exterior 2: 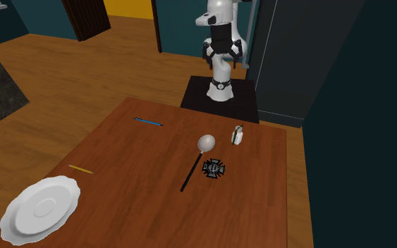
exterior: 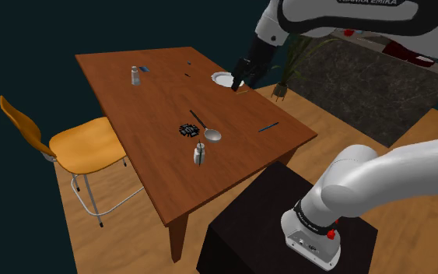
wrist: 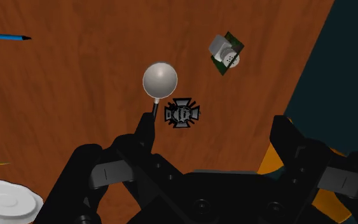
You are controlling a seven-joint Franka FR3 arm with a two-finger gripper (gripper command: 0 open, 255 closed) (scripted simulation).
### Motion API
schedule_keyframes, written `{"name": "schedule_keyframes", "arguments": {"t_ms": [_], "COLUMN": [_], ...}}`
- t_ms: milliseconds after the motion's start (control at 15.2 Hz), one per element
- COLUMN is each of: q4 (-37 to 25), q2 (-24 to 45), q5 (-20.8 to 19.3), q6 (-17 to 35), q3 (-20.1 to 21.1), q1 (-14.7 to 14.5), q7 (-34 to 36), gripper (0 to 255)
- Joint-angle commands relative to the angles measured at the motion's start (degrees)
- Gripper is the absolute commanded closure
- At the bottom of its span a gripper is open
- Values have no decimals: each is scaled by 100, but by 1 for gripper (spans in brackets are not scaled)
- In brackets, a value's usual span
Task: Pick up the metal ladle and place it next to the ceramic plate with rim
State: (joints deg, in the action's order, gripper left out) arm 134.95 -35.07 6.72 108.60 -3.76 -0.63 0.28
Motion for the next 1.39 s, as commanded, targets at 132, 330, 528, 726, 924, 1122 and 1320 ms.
{"name": "schedule_keyframes", "arguments": {"t_ms": [132,330,528,726,924,1122,1320], "q4": [149,150,81,-55,-257,-524,-854], "q2": [636,1173,1749,2356,2984,3626,4276], "q5": [22,55,102,168,257,367,491], "q6": [771,1291,1781,2230,2633,2983,3276], "q3": [-27,-50,-80,-117,-152,-183,-199], "q1": [38,55,68,75,86,103,138], "q7": [11,24,30,25,8,-19,-52], "gripper": [0,0,0,0,0,0,0]}}
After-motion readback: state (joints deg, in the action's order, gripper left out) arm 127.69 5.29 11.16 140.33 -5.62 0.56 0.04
